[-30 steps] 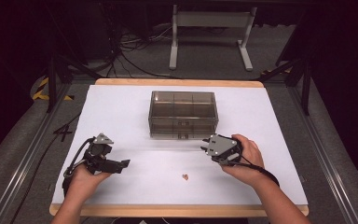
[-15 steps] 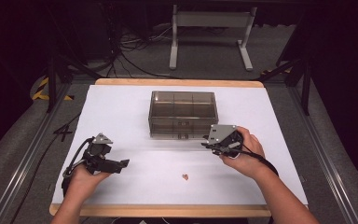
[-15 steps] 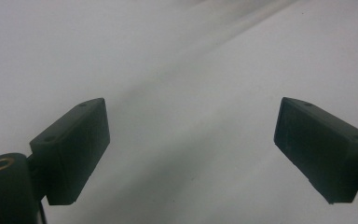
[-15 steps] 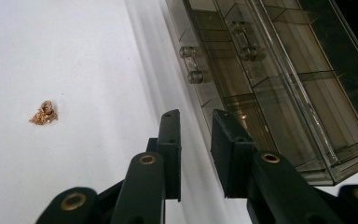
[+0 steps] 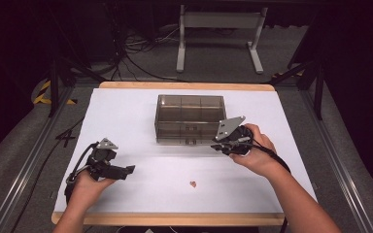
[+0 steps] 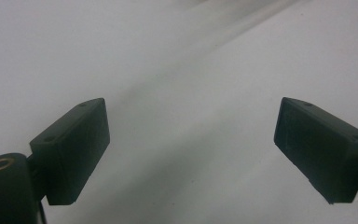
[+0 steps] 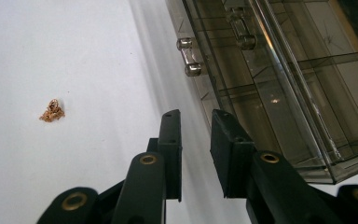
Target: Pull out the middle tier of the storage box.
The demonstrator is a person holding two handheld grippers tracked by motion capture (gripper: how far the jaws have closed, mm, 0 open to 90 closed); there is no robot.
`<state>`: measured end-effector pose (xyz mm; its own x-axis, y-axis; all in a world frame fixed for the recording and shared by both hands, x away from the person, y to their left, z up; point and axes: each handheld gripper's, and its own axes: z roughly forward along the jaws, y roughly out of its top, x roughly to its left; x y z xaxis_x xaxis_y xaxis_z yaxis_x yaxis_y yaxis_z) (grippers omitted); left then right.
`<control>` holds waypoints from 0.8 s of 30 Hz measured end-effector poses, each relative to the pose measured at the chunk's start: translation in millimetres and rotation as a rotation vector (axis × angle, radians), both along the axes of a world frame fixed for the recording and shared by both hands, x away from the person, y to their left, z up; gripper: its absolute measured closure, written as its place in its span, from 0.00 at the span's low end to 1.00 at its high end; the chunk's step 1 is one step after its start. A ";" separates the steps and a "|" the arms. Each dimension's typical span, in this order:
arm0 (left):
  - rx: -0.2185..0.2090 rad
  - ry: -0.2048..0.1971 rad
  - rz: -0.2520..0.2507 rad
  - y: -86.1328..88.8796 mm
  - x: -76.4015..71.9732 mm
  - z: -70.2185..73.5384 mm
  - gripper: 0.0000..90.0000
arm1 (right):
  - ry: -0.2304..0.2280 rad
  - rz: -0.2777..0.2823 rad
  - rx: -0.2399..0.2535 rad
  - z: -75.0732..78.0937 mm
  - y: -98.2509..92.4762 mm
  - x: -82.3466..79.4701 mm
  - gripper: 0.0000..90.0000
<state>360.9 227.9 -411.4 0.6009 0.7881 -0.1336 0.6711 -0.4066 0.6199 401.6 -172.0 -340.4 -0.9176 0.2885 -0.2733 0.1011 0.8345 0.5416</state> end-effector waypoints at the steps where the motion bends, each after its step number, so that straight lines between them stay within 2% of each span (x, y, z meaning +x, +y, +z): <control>1: 0.000 0.001 0.000 0.0 0.0 0.0 0.12 | 0.007 -0.001 0.002 0.2 0.2 1.8 0.83; 9: -0.004 -0.001 0.001 0.6 -0.1 0.0 0.12 | 0.064 -0.003 -0.035 3.5 0.7 18.6 0.82; 14: -0.003 -0.002 0.001 0.4 -0.3 0.1 0.12 | 0.071 -0.010 -0.049 3.1 1.8 26.7 0.82; 24: -0.005 -0.003 0.001 0.9 0.0 -0.1 0.12 | 0.118 -0.031 -0.085 -1.7 1.0 44.1 0.82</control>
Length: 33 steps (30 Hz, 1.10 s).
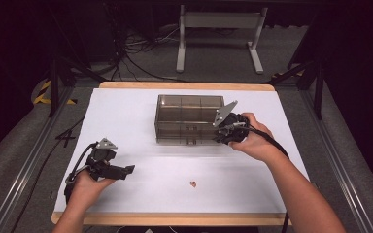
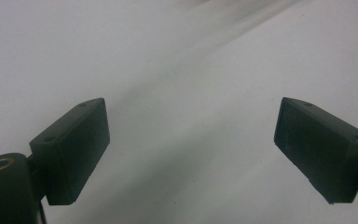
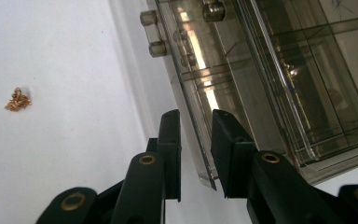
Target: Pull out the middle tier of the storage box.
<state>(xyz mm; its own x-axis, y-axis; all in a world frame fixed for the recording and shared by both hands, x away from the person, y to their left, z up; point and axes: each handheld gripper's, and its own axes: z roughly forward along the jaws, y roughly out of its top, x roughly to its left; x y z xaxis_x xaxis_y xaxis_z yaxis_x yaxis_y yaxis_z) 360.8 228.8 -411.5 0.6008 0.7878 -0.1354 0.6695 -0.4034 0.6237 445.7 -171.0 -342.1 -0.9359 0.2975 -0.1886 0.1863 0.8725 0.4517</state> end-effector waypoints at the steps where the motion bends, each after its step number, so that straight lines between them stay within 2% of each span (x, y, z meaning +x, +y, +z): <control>1: 0.001 -0.001 0.001 0.0 -0.1 0.1 0.12 | 0.016 -0.004 -0.010 -2.1 -0.2 3.6 0.82; 11: 0.000 0.000 -0.001 0.6 0.1 0.3 0.12 | 0.053 -0.012 -0.048 -10.5 1.0 13.0 0.81; 16: -0.001 -0.001 -0.001 0.7 0.0 0.4 0.12 | 0.056 0.000 -0.062 -14.6 3.2 15.7 0.81; 25: -0.001 0.000 -0.002 1.0 0.2 0.5 0.12 | 0.091 0.011 -0.126 -22.7 9.9 17.4 0.83; 33: -0.002 0.000 -0.002 0.4 0.1 0.2 0.12 | 0.098 0.031 -0.171 -21.6 13.2 15.2 0.88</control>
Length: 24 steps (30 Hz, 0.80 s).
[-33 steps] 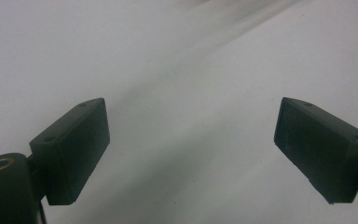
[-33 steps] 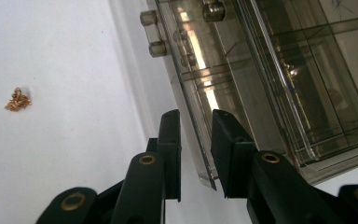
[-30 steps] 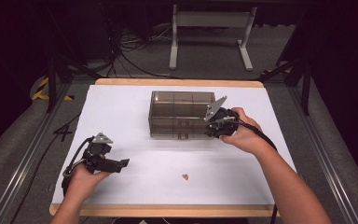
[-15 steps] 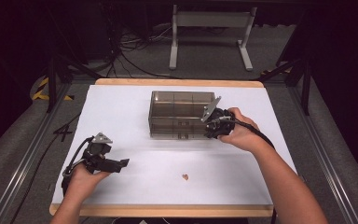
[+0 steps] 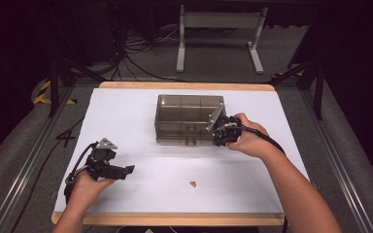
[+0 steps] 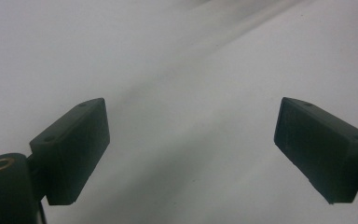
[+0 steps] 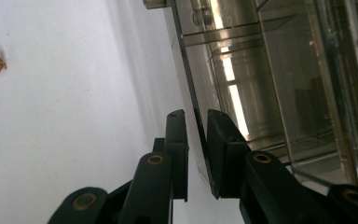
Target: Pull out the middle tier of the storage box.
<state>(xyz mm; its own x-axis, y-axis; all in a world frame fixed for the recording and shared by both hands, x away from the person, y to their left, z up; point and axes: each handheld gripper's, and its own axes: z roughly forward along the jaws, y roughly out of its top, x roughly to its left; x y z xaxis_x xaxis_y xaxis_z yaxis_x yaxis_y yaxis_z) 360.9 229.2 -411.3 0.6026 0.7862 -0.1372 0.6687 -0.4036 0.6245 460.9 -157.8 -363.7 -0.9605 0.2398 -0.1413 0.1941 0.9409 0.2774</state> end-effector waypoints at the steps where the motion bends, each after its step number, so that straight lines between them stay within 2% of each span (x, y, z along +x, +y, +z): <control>1: 0.001 0.000 0.000 0.1 -0.1 0.1 0.12 | 0.006 -0.011 -0.007 0.5 0.8 -1.7 0.88; 9: 0.001 0.001 0.000 -0.3 0.0 -0.1 0.12 | 0.020 0.022 -0.050 3.9 2.1 -6.1 0.92; 13: 0.000 0.001 0.001 -0.4 0.0 -0.1 0.12 | 0.028 0.025 -0.046 4.6 1.9 -8.8 0.93; 17: 0.002 0.000 -0.001 -0.5 0.1 -0.1 0.12 | 0.048 0.038 -0.060 5.0 3.1 -13.4 0.94; 24: 0.003 0.002 -0.001 -0.6 0.0 0.0 0.12 | 0.054 0.064 -0.086 4.1 7.0 -19.6 0.96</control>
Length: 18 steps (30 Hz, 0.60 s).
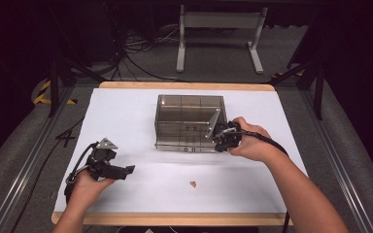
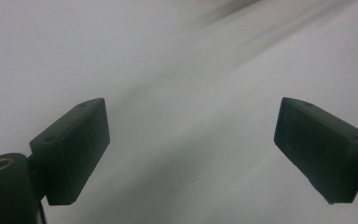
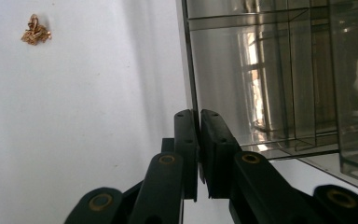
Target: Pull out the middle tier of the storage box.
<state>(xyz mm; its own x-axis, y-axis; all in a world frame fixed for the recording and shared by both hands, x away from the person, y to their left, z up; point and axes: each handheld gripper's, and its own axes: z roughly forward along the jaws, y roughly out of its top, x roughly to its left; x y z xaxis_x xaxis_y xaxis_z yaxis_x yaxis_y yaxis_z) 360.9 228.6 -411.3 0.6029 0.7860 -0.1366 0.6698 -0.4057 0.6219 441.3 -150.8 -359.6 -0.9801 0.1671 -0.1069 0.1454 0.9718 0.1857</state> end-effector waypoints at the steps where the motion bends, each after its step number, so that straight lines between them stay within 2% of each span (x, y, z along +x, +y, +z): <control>1: -0.001 -0.003 0.000 0.2 0.1 0.0 0.12 | -0.004 0.007 -0.002 -0.3 0.4 -0.8 0.96; 7: -0.002 -0.002 0.002 1.0 -0.1 0.3 0.12 | -0.005 0.024 -0.023 -0.6 1.2 -7.1 0.96; 13: -0.001 -0.002 0.002 0.7 -0.2 0.4 0.12 | -0.016 0.045 -0.020 -1.4 -0.7 -10.1 0.96; 15: 0.000 -0.003 0.002 0.7 -0.2 0.4 0.12 | -0.014 0.028 -0.016 -2.5 -1.6 -12.5 0.96; 18: 0.000 -0.003 0.003 0.6 -0.3 0.5 0.12 | -0.014 0.034 -0.024 -4.2 -1.8 -13.1 0.96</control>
<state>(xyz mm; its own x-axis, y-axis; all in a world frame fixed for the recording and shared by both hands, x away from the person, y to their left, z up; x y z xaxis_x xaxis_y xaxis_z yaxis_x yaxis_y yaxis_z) 360.6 229.2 -410.9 0.6011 0.7877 -0.1349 0.6693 -0.4040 0.6235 428.2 -152.6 -363.9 -0.9835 0.1313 -0.1242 0.1103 0.9804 0.1635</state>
